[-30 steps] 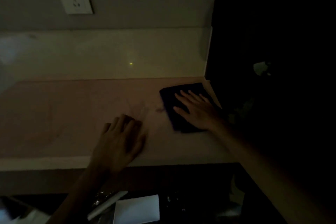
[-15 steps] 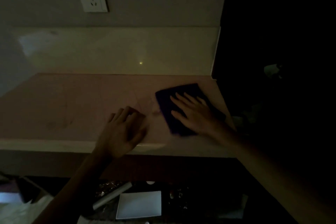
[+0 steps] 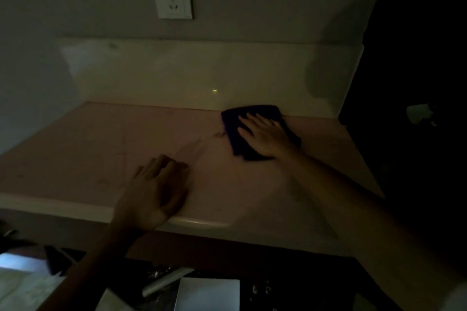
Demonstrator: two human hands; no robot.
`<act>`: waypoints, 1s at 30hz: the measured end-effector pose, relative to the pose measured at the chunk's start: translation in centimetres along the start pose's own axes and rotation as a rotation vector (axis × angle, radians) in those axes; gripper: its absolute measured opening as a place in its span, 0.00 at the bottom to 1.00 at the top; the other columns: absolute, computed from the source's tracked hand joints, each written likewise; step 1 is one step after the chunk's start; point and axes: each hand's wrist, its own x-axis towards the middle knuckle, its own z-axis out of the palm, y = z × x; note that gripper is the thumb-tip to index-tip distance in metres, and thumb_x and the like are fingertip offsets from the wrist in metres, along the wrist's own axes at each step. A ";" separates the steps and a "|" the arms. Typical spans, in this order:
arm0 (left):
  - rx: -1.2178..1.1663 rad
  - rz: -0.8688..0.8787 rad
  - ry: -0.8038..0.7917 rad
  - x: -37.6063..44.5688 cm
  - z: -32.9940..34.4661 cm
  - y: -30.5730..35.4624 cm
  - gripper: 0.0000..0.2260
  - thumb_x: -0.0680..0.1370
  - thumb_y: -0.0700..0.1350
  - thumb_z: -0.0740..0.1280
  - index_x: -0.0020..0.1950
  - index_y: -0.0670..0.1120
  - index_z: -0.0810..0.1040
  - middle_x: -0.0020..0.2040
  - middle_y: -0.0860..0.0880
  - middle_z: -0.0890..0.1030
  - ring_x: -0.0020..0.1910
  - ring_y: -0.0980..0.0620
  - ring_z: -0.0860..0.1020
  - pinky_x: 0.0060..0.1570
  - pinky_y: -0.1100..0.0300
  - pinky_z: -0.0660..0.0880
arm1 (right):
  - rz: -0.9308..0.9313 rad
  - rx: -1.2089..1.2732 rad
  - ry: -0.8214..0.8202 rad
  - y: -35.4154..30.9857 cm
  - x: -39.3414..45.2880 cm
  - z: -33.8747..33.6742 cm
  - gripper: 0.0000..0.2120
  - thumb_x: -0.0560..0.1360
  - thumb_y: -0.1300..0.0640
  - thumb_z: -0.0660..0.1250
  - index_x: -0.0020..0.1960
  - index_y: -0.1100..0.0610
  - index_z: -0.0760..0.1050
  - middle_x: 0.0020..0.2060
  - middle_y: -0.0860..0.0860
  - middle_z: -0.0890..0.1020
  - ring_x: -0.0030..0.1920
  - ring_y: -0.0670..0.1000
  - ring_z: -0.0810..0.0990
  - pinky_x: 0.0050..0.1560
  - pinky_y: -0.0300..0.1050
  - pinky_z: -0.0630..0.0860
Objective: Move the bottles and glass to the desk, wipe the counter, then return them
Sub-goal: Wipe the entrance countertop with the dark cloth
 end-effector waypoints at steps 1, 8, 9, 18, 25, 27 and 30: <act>-0.008 0.012 -0.003 0.0 0.0 -0.1 0.18 0.77 0.59 0.58 0.62 0.52 0.76 0.56 0.53 0.75 0.52 0.49 0.74 0.48 0.53 0.69 | 0.010 -0.015 0.001 -0.1 1.3 0.2 0.28 0.79 0.35 0.41 0.78 0.41 0.49 0.79 0.43 0.51 0.78 0.48 0.49 0.76 0.52 0.47; -0.083 0.033 0.012 0.0 -0.2 -0.2 0.17 0.77 0.57 0.58 0.61 0.52 0.74 0.55 0.53 0.74 0.52 0.50 0.74 0.47 0.54 0.68 | 0.010 -0.033 0.009 -2.8 -3.6 -0.1 0.27 0.80 0.38 0.42 0.78 0.43 0.48 0.79 0.45 0.52 0.79 0.49 0.48 0.77 0.53 0.47; -0.109 0.014 0.022 0.0 -0.2 -0.2 0.17 0.76 0.57 0.59 0.60 0.51 0.74 0.55 0.53 0.74 0.51 0.50 0.75 0.47 0.55 0.67 | -0.020 -0.023 0.005 -3.8 -6.0 0.0 0.27 0.81 0.38 0.42 0.78 0.42 0.48 0.79 0.45 0.51 0.79 0.49 0.48 0.77 0.53 0.47; -0.029 0.027 -0.004 -1.6 -1.3 -5.7 0.19 0.76 0.59 0.56 0.60 0.49 0.74 0.57 0.51 0.74 0.54 0.48 0.75 0.47 0.54 0.64 | -0.160 0.051 0.015 -10.8 -18.6 0.8 0.28 0.79 0.35 0.38 0.77 0.38 0.44 0.78 0.39 0.46 0.78 0.43 0.43 0.77 0.50 0.44; -0.045 0.025 -0.034 -0.9 -1.6 -8.4 0.15 0.78 0.58 0.55 0.59 0.54 0.73 0.55 0.54 0.73 0.53 0.50 0.75 0.47 0.53 0.68 | -0.007 0.000 -0.037 -10.3 -1.3 1.4 0.29 0.79 0.35 0.40 0.78 0.41 0.48 0.79 0.43 0.49 0.79 0.47 0.47 0.76 0.52 0.46; -0.041 0.058 -0.038 -1.0 -1.4 -8.6 0.15 0.77 0.56 0.57 0.59 0.54 0.74 0.55 0.53 0.73 0.53 0.49 0.75 0.48 0.53 0.69 | 0.029 0.009 -0.026 -10.5 3.4 1.9 0.29 0.79 0.35 0.40 0.78 0.42 0.49 0.79 0.44 0.50 0.79 0.48 0.48 0.76 0.52 0.46; -0.032 0.100 -0.018 -1.2 -1.3 -8.8 0.14 0.76 0.54 0.58 0.58 0.53 0.76 0.55 0.53 0.75 0.52 0.49 0.74 0.47 0.54 0.68 | 0.061 -0.018 -0.002 -10.7 6.6 2.3 0.30 0.79 0.34 0.41 0.78 0.42 0.49 0.79 0.44 0.51 0.78 0.48 0.49 0.76 0.53 0.47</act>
